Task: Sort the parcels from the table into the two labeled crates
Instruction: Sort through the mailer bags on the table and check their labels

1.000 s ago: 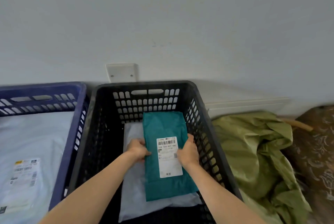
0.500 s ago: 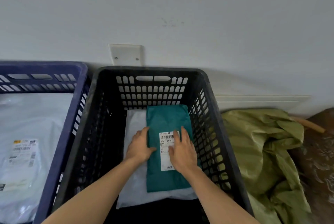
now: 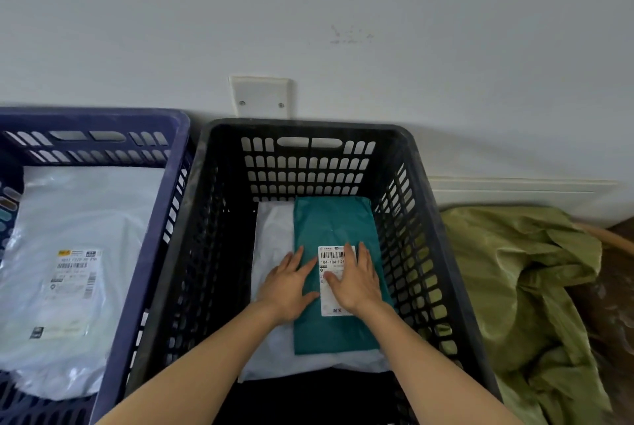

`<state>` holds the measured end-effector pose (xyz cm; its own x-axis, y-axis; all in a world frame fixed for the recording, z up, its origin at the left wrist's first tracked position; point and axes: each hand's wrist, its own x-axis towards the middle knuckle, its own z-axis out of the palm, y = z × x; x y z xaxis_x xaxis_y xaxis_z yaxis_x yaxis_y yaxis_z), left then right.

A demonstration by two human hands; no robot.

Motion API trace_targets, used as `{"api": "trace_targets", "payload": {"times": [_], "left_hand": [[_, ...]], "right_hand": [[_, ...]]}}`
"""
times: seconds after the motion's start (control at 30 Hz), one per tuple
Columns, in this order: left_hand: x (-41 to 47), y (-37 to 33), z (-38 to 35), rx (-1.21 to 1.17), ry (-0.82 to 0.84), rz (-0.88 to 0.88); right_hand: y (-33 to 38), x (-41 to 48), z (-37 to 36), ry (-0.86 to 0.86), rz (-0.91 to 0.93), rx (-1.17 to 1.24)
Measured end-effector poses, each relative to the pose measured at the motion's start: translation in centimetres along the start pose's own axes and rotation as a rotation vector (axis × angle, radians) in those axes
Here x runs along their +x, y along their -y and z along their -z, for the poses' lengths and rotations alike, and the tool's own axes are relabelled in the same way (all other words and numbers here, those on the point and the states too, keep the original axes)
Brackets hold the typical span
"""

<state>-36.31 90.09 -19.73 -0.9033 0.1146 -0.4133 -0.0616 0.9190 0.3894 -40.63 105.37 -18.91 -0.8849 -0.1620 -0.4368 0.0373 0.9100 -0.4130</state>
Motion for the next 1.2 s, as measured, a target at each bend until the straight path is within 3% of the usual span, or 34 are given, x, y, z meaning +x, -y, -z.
{"api": "trace_targets", "payload": {"times": [0.2,0.5,0.7,0.93,1.2], "left_hand": [[-1.7,-0.4,4.9,0.024,-0.078,0.018],[-7.0,-2.0,15.9,0.063,-0.497,-0.07],[-12.3,0.2,21.5,0.088,-0.624,-0.112],[-23.2,9.9,26.6,0.052,-0.777,-0.018],[-36.0,21.1,26.1,0.018,-0.859,0.154]], "right_hand": [[1.8,-0.6,2.0,-0.087,-0.015,0.135],[9.4,-3.9,7.5,-0.301,0.132,0.331],[16.4,-6.4,9.2,-0.398,0.282,0.375],[28.5,-11.6,6.5,-0.39,0.549,0.443],[39.8,-18.6,-1.1,-0.322,0.733,0.466]]}}
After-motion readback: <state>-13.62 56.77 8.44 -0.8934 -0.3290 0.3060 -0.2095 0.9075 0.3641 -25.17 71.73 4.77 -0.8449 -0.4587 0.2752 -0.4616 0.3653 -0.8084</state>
